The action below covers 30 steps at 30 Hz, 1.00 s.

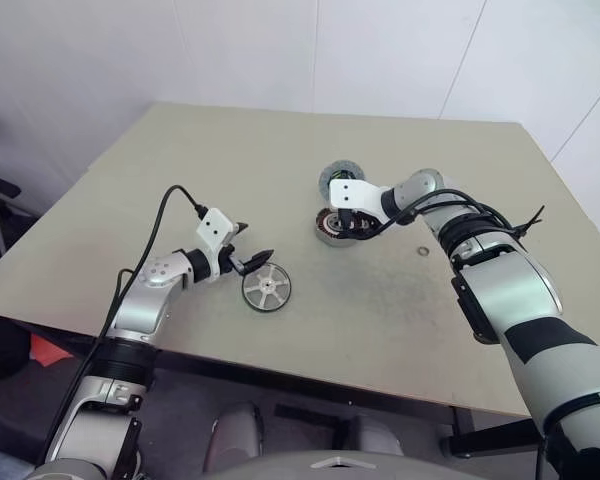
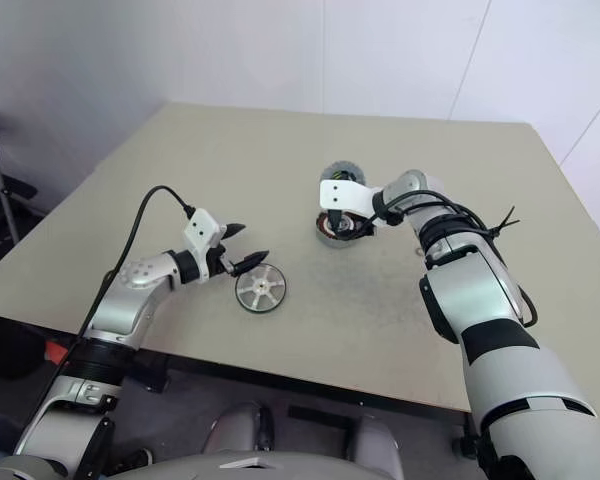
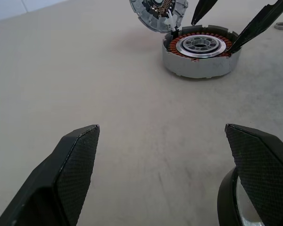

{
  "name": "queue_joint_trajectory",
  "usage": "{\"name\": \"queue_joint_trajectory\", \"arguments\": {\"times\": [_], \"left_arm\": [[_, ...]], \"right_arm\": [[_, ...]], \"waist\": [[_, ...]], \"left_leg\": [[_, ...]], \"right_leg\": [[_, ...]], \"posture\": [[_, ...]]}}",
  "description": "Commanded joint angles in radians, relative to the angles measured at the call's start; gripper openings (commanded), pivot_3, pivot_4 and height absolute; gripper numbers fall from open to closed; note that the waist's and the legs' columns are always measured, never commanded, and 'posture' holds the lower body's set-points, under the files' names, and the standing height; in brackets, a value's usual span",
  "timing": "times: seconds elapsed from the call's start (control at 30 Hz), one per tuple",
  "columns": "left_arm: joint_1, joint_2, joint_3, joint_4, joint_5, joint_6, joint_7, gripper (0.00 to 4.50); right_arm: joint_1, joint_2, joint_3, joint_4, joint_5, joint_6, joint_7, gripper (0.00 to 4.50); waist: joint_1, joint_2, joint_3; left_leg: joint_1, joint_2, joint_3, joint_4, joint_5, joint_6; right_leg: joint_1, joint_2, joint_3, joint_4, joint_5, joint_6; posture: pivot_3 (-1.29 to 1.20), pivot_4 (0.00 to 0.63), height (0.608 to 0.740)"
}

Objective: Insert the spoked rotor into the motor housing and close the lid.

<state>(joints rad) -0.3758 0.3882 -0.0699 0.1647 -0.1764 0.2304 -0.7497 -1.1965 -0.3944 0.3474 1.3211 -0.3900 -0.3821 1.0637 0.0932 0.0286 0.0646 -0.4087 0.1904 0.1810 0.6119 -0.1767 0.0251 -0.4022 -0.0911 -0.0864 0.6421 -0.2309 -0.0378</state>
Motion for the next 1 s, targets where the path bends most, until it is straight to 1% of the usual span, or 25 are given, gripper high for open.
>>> {"name": "queue_joint_trajectory", "arguments": {"times": [0.03, 0.37, 0.47, 0.5, 0.53, 0.57, 0.8, 1.0], "left_arm": [[-0.002, 0.008, 0.017, -0.038, -0.01, -0.003, 0.006, 4.5], [-0.005, 0.005, 0.014, -0.032, -0.012, -0.002, 0.003, 4.5], [-0.008, 0.005, 0.014, -0.028, -0.011, -0.004, 0.001, 4.5], [-0.007, 0.005, 0.013, -0.028, -0.01, -0.004, 0.0, 4.5], [-0.007, 0.005, 0.013, -0.028, -0.01, -0.004, 0.0, 4.5], [-0.007, 0.005, 0.013, -0.028, -0.01, -0.004, 0.0, 4.5], [-0.009, 0.006, 0.013, -0.02, -0.009, -0.007, -0.002, 4.5], [-0.007, 0.007, 0.015, -0.018, -0.008, -0.008, -0.001, 4.5]], "right_arm": [[-0.01, -0.013, -0.009, -0.02, 0.001, -0.01, -0.007, 2.98], [-0.008, -0.028, -0.036, -0.028, 0.025, 0.008, 0.053, 2.98], [-0.009, -0.031, -0.04, -0.031, 0.021, 0.002, 0.045, 3.55], [-0.009, -0.032, -0.039, -0.033, 0.017, -0.004, 0.03, 3.82], [-0.009, -0.032, -0.038, -0.035, 0.012, -0.008, 0.012, 4.22], [-0.009, -0.033, -0.036, -0.036, 0.008, -0.011, 0.003, 4.46], [-0.003, -0.043, -0.02, -0.038, -0.004, -0.026, 0.024, 4.46], [-0.023, -0.056, -0.038, -0.062, 0.022, -0.044, 0.063, 4.46]], "waist": [[0.0, 0.0, 0.0], [0.001, 0.0, 0.0], [0.001, 0.0, 0.0], [0.001, 0.0, 0.0], [0.001, 0.0, 0.0], [0.001, 0.0, 0.0], [0.001, 0.0, 0.0], [0.001, 0.0, 0.0]], "left_leg": [[0.0, 0.0, 0.0, 0.0, 0.0, 0.0], [0.0, 0.0, 0.0, 0.0, 0.0, 0.0], [0.0, 0.0, 0.0, 0.0, 0.0, 0.0], [0.0, 0.0, 0.0, 0.0, 0.0, 0.0], [0.0, 0.0, 0.0, 0.0, 0.0, 0.0], [0.0, 0.0, 0.0, 0.0, 0.0, 0.0], [0.0, 0.0, 0.0, 0.0, 0.0, 0.0], [0.0, -0.001, 0.0, 0.0, 0.0, 0.0]], "right_leg": [[0.0, 0.0, 0.0, 0.0, 0.0, 0.0], [0.0, 0.0, 0.001, 0.0, 0.0, 0.0], [0.0, 0.0, 0.001, 0.0, 0.0, 0.0], [0.0, 0.0, 0.001, 0.0, 0.0, 0.0], [0.0, 0.0, 0.001, 0.0, 0.0, 0.0], [0.0, 0.0, 0.001, 0.0, 0.0, 0.0], [0.0, 0.0, 0.002, 0.0, 0.0, 0.0], [0.0, 0.0, 0.003, 0.0, 0.0, 0.0]], "posture": [[0.0, 0.0, 0.74], [0.0, 0.0, 0.74], [0.0, 0.0, 0.74], [0.0, 0.0, 0.74], [0.0, 0.0, 0.74], [0.0, 0.0, 0.74], [0.0, 0.0, 0.74], [0.0, 0.0, 0.74]]}}
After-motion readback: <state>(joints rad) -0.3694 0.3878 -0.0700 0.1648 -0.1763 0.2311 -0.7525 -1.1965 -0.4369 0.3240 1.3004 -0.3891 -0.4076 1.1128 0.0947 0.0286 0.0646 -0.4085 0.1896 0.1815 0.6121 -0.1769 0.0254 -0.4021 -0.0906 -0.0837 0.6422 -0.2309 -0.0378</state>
